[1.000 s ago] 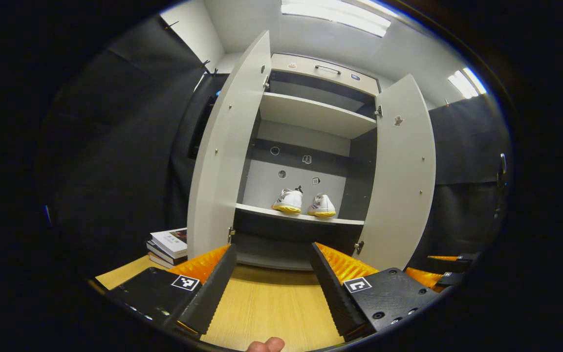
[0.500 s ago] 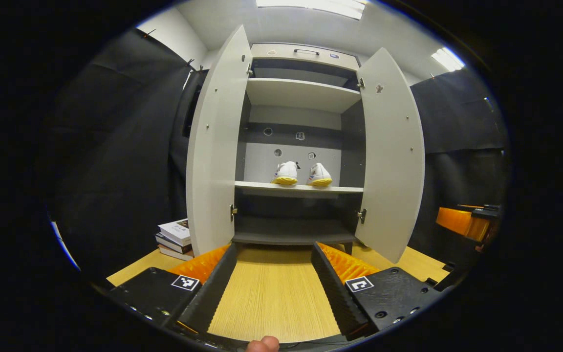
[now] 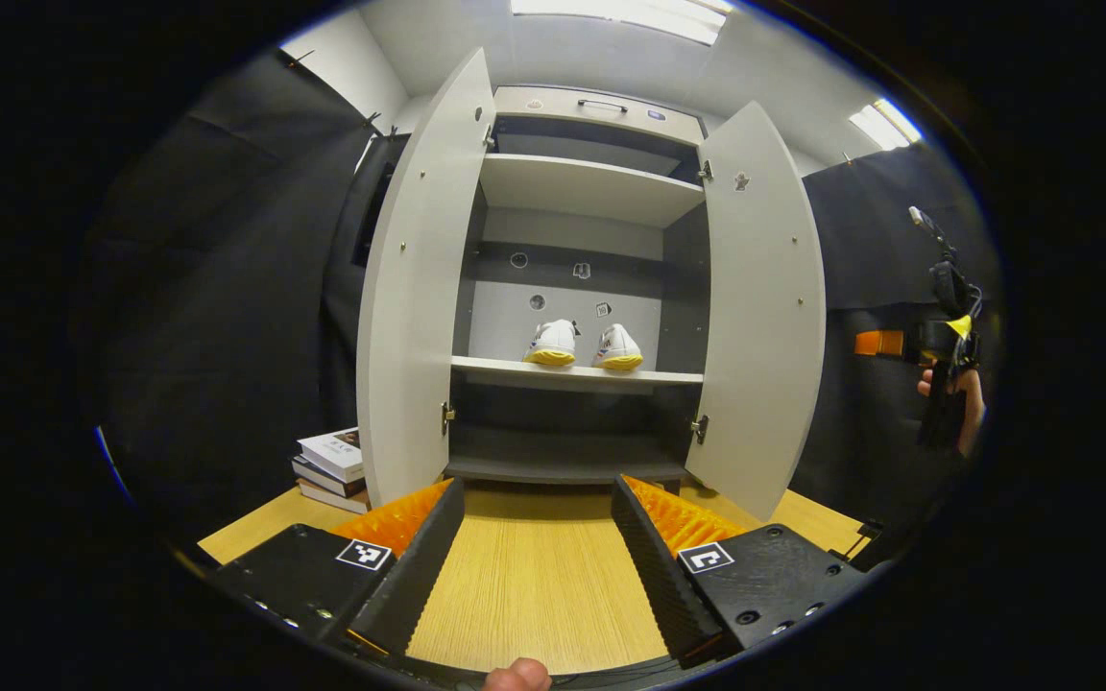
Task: Grab one shoe with the right hand and put it into the shoe cabinet, grab the other shoe with the left hand and put it into the shoe cabinet; then close the right door with the right hand and the left door with the left hand.
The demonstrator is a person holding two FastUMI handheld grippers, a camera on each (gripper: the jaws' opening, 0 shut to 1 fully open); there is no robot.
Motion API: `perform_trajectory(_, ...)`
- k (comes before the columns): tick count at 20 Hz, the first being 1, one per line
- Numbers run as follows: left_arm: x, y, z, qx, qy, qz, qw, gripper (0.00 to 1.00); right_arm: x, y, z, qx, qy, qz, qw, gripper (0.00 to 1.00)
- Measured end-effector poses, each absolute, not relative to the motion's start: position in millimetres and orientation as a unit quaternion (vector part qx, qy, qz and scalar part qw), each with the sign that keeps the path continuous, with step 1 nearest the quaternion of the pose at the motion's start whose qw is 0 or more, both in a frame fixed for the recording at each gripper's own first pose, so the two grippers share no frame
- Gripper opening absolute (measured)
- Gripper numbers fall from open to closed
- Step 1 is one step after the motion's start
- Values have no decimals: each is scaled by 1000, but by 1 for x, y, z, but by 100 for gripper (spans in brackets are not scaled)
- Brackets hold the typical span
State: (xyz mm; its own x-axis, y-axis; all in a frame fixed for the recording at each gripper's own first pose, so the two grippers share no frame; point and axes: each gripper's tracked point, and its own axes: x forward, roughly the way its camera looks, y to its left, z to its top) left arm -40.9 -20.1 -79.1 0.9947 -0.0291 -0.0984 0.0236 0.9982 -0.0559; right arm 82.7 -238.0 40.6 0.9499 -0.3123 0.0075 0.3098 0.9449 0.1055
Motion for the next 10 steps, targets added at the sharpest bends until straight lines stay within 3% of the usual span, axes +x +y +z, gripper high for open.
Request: perform_trajectory(10, -35, -21, -95, -16, 78, -19, 997, 93, 171, -263, 97, 41, -12, -131, 990, 98)
